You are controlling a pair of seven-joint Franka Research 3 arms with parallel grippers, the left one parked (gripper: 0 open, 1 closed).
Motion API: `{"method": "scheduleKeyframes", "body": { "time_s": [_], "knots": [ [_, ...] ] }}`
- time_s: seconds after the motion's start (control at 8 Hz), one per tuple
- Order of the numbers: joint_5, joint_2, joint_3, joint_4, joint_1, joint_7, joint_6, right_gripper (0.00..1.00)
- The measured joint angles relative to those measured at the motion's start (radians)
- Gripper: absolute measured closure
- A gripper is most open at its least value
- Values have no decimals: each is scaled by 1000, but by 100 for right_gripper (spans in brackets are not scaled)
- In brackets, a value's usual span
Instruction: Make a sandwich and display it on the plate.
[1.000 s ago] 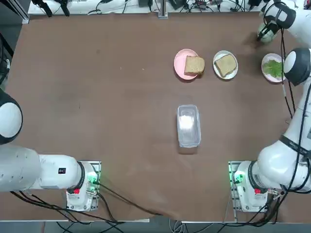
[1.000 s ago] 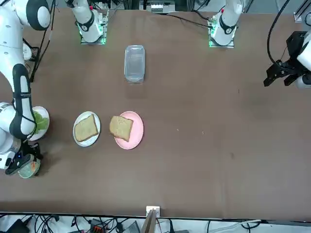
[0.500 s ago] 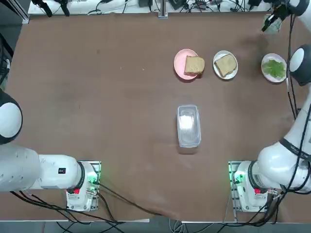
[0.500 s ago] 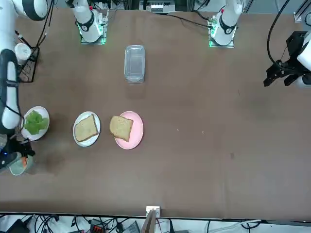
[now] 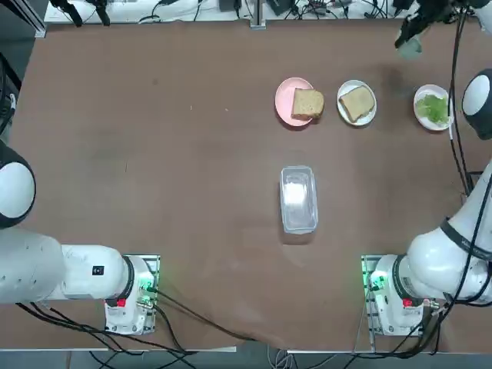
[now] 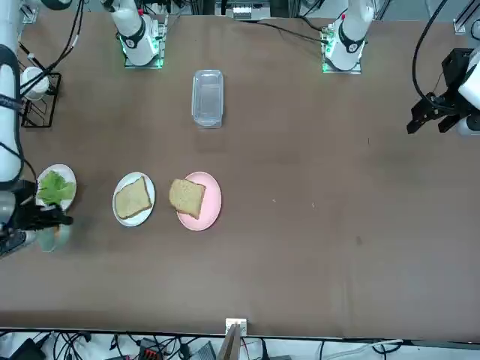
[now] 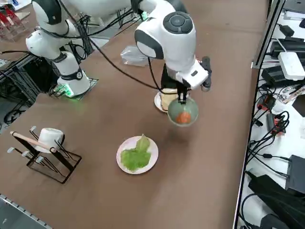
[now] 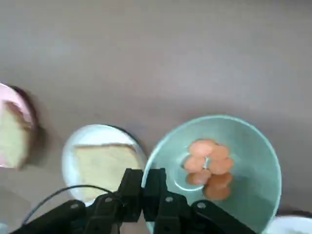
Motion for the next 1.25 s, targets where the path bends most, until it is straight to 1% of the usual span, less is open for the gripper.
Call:
{"method": "scheduleKeyframes", "body": {
  "time_s": [0.25,0.88,1.0,1.25],
  "knots": [
    [129,-25,1,-83,16,48,0,96],
    [405,-91,3,-295,18,55,0,96],
    [448,-95,3,-324,20,54,0,96],
    [493,-100,7,-370,20,50,0,96]
  ]
}}
